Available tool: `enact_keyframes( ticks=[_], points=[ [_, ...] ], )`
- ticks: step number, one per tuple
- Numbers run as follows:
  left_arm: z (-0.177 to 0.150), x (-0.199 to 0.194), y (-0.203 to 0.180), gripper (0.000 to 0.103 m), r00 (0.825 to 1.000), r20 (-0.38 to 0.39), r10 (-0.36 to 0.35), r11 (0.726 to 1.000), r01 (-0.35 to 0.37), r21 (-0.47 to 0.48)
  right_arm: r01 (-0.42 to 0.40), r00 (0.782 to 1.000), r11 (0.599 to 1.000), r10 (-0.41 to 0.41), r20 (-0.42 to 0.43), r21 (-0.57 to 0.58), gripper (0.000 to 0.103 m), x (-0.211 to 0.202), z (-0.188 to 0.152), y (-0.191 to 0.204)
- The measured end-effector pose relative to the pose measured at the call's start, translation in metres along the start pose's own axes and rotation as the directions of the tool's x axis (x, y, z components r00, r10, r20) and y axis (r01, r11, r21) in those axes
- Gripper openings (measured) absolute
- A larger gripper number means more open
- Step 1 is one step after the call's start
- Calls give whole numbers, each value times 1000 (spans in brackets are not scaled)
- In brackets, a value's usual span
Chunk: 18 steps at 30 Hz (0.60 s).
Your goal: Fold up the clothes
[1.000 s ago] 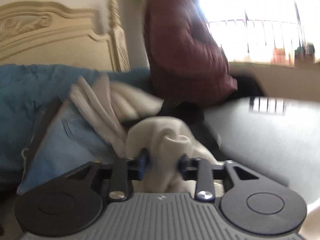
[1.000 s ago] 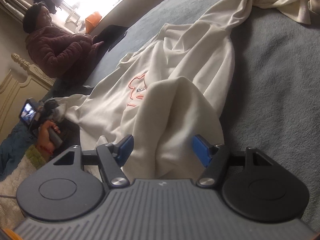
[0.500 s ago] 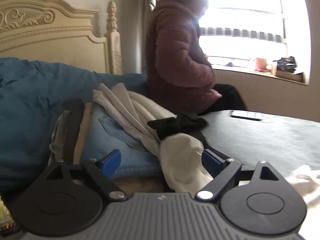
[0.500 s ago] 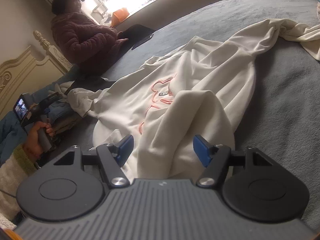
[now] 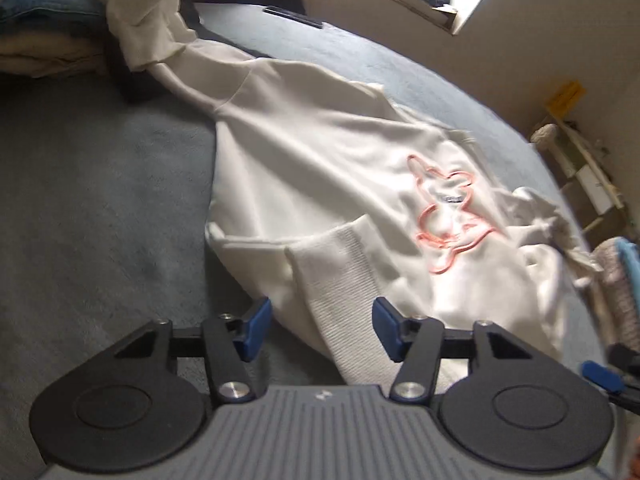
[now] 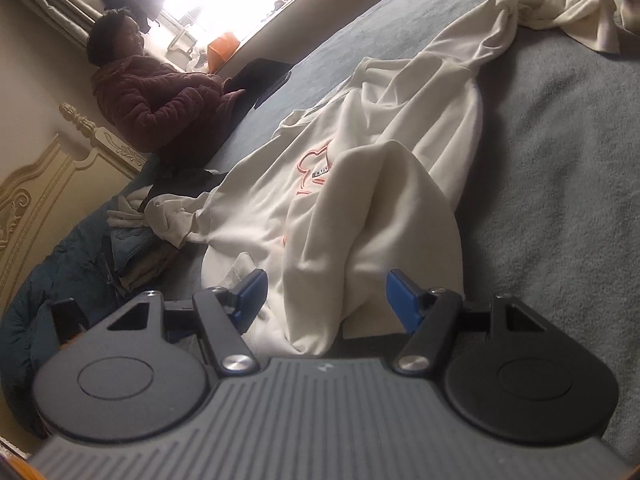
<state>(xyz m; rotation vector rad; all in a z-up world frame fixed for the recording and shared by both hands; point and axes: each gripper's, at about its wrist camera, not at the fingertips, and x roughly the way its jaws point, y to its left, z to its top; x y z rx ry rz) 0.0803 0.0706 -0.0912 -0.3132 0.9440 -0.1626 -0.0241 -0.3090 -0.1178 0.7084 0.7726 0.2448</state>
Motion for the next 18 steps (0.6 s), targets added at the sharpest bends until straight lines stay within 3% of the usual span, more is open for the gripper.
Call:
enact_keyframes(
  ticks=[5,8,14,16,18],
  points=[
    [-2,-2,-5,44,999,37,-5,1000,5,14,-15,1000,998,15,4,54,66,-5,-9,-9],
    [-5,-11,-10,44,997,79,-19,999,16,47,-21,1000,997,21,8,69,66,-7,-11,-12],
    [4,13,-9,45,999,42,27,999,-29,44,-37,999,996,36,6,75,66,-5,-13,-12],
    [4,17,-8,44,999,38,9,999,-11,36,-42,999,996,42,6,78,66,-4,-14,-12],
    [4,18,-6,37,999,42,-23,999,22,25,-40,999,996,39,3,78,66,-4,-15,-13]
  ],
)
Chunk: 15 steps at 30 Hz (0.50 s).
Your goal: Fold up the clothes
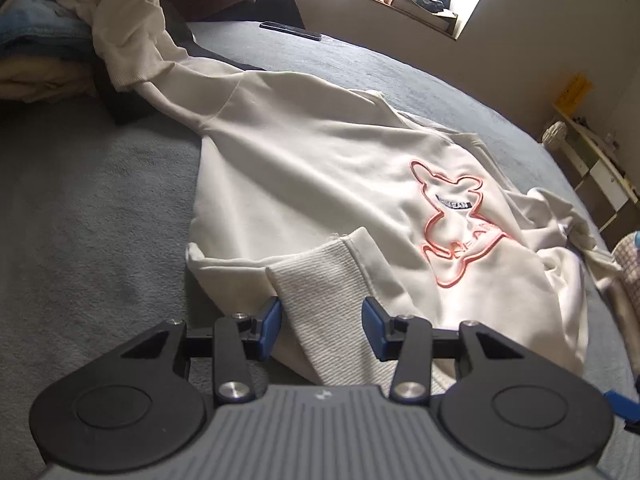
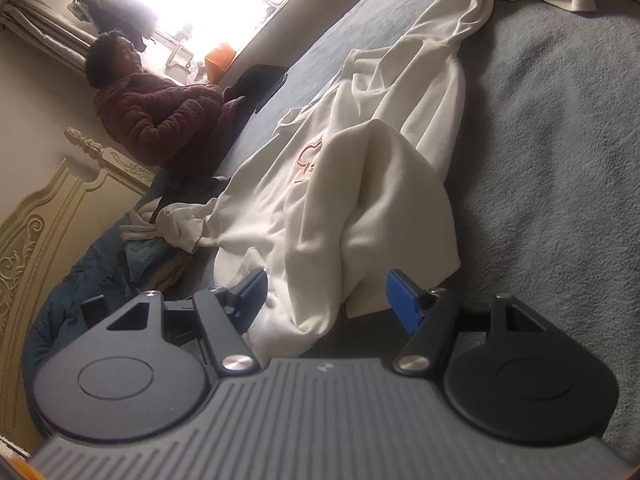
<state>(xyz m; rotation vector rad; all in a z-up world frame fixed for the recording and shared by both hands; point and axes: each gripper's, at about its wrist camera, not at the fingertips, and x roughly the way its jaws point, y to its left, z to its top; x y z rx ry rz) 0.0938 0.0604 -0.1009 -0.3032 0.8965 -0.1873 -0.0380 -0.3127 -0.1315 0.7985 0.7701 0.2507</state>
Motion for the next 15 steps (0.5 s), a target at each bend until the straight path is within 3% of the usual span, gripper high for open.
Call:
enact_keyframes(
  ticks=[2,4,10,12,15],
  points=[
    [-1,-4,0,21,998,14,-67,998,67,-9,3,1000,1000,-3,-1,2,66,0,-1,0],
    [-2,-4,0,21,994,13,-111,994,111,-13,9,1000,1000,-9,-1,2,66,2,-1,0],
    [-7,14,4,21,994,-55,-92,995,89,-52,25,1000,1000,-25,-5,-19,66,8,-1,3],
    [-10,12,5,6,994,-51,-99,994,96,-56,44,999,998,-44,2,-46,66,8,-1,5],
    [-11,6,7,4,992,-38,-120,989,116,-89,74,997,995,-73,12,-69,66,8,0,5]
  ],
)
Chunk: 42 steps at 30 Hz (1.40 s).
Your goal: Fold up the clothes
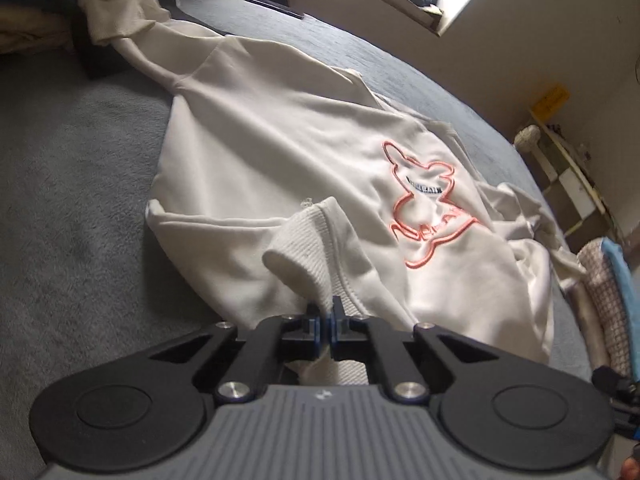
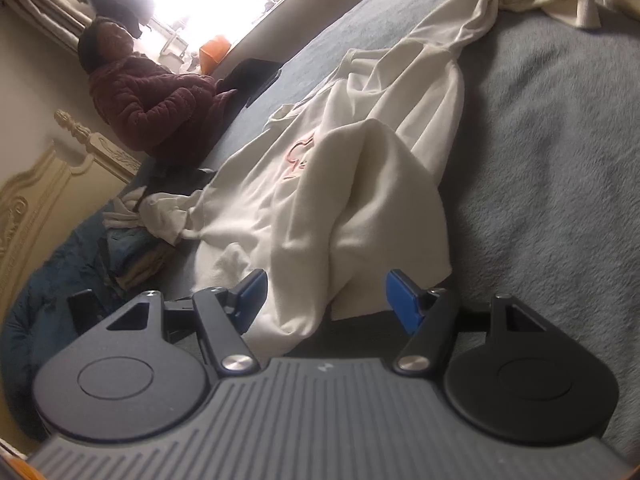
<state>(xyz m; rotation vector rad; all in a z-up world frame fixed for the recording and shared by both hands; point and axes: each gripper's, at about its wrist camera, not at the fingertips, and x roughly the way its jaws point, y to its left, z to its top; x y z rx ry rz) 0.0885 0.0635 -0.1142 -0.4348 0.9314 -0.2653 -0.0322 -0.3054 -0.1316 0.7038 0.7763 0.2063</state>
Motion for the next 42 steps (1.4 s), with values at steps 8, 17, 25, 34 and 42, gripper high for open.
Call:
enact_keyframes(
  ticks=[8,17,25,34,42],
  points=[
    [21,-42,29,4,985,127,-119,959,147,-241,24,1000,999,-23,14,-42,65,7,8,2],
    [42,-56,74,4,973,219,-80,865,176,-469,142,990,964,-141,21,-224,65,28,15,18],
    [46,-46,94,4,977,205,-67,821,170,-545,195,973,823,-230,2,-533,31,83,43,38],
    [45,-22,98,4,983,173,-66,811,154,-564,159,978,904,-200,-62,-396,40,86,85,25],
    [51,0,102,4,984,163,-72,797,155,-583,68,972,562,-224,-73,-824,60,61,-14,77]
  ],
)
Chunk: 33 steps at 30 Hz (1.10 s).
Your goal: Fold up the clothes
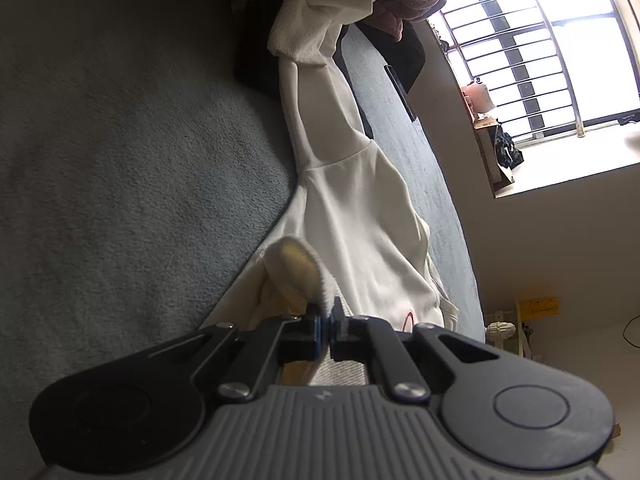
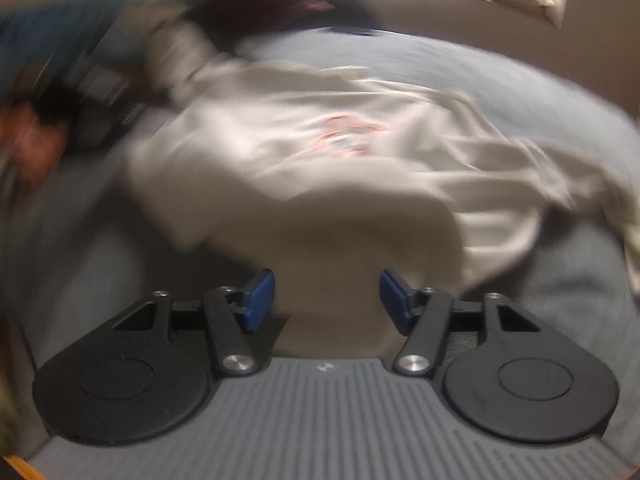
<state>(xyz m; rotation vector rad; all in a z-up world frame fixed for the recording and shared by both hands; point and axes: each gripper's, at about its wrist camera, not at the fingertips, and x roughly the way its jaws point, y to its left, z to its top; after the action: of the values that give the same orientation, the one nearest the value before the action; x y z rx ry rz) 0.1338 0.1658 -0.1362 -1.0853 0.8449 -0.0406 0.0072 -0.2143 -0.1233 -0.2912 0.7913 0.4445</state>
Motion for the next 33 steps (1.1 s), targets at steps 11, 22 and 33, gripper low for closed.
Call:
enact_keyframes(
  ticks=[11,22,33],
  points=[
    [-1,3,-2,4,1000,6,0,1000,0,6,138,983,983,-151,-101,-119,10,44,-5,12],
    [-7,-47,-17,4,994,37,-100,992,97,83,290,950,957,-291,114,27,6,-72,-6,-14],
    [-43,-145,-33,4,989,-98,-107,921,136,364,220,962,975,-213,170,-20,6,-177,-23,-23]
  ],
)
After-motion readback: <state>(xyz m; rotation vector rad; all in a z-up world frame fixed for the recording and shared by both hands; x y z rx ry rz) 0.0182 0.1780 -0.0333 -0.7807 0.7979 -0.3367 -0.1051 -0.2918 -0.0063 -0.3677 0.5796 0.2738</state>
